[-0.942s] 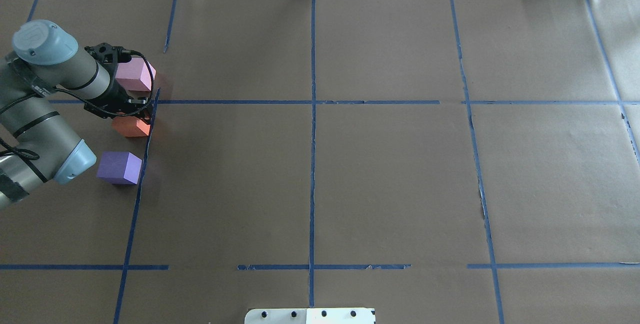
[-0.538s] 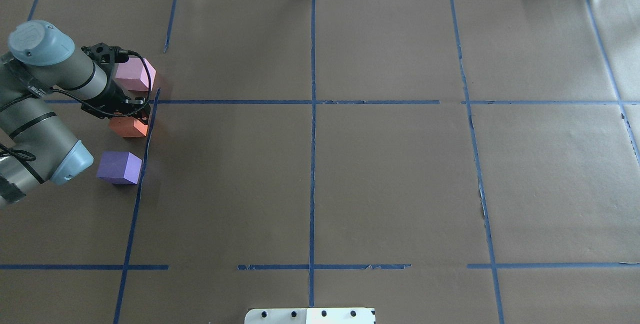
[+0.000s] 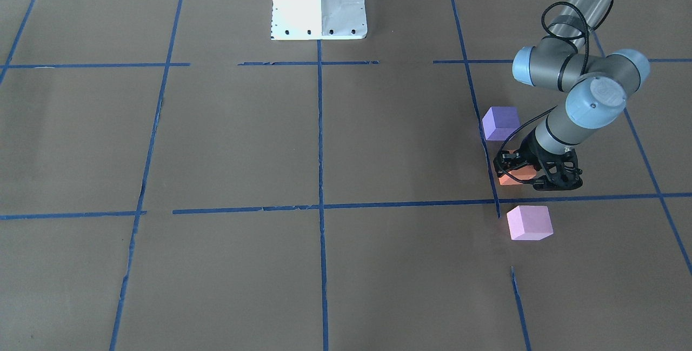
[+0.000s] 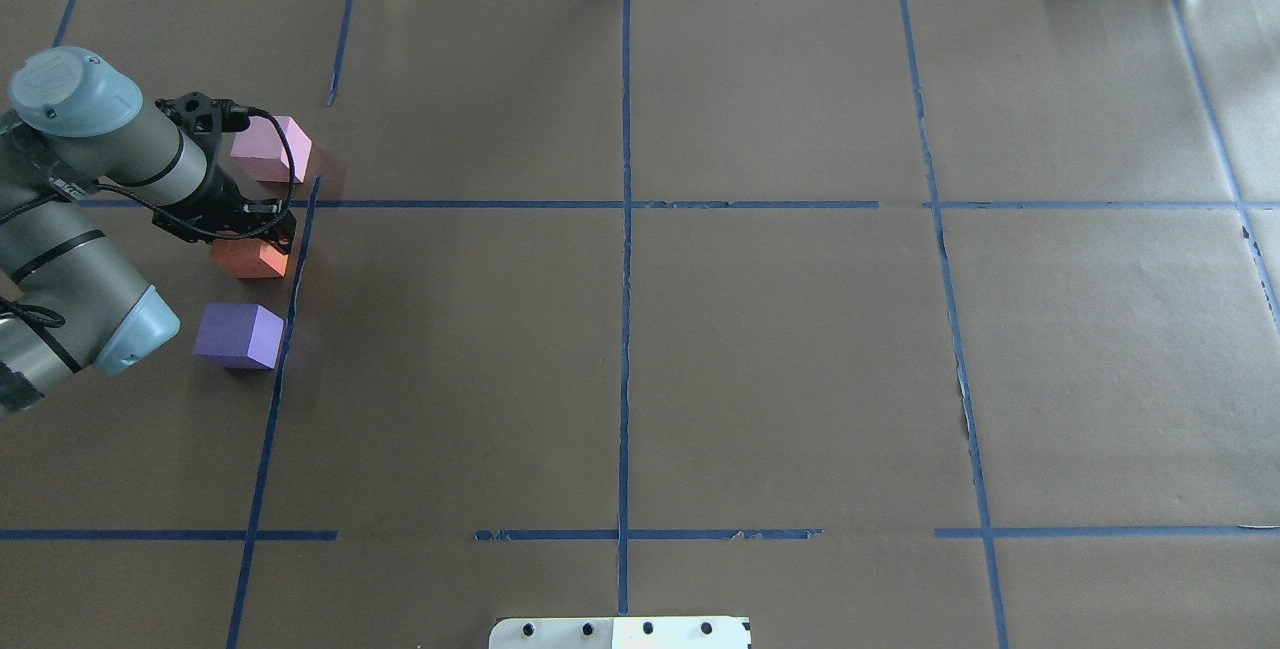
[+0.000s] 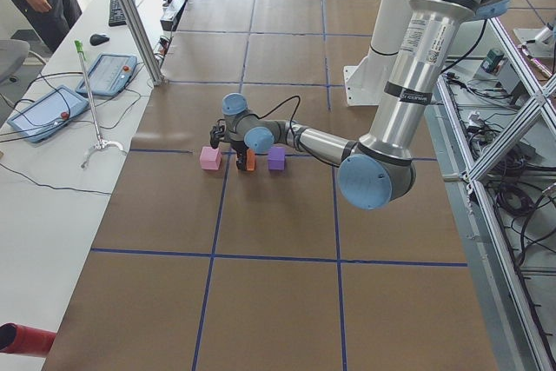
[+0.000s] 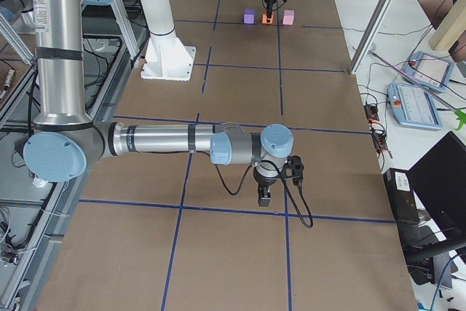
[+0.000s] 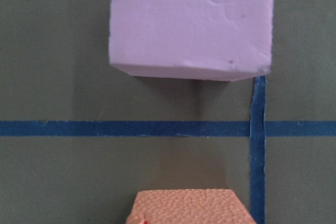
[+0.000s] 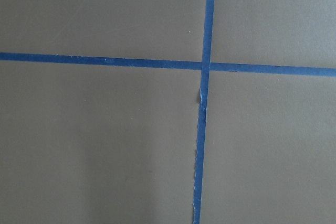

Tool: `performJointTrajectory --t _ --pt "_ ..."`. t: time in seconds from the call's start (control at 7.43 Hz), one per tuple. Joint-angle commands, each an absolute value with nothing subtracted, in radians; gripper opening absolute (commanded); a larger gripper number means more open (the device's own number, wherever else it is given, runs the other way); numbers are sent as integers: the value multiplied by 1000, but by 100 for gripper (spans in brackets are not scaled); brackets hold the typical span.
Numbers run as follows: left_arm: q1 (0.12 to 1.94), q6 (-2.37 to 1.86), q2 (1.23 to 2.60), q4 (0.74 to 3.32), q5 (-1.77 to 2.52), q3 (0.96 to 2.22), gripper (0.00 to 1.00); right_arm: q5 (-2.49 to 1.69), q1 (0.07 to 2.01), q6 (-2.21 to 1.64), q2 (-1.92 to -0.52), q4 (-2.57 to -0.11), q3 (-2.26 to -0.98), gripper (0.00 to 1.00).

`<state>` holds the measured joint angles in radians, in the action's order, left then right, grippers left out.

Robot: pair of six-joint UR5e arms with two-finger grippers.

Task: Arrange blocks in a line
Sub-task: 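Lower the orange cube between the pink and purple cubes, left gripper, then open the left gripper and withdraw it away from the cubes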

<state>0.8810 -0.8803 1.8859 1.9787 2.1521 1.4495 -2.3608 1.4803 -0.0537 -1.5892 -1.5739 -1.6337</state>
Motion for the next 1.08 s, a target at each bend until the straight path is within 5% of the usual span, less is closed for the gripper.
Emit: performJointTrajectory --t 0.0,0.94 --pt "882 -879 1885 1979 2152 1450 100 -2361 1480 -54 -1589 -1575 -1634 100" --pt "997 -873 1792 1870 2152 1729 100 -2361 1480 -54 -1589 -1574 -1634 100"
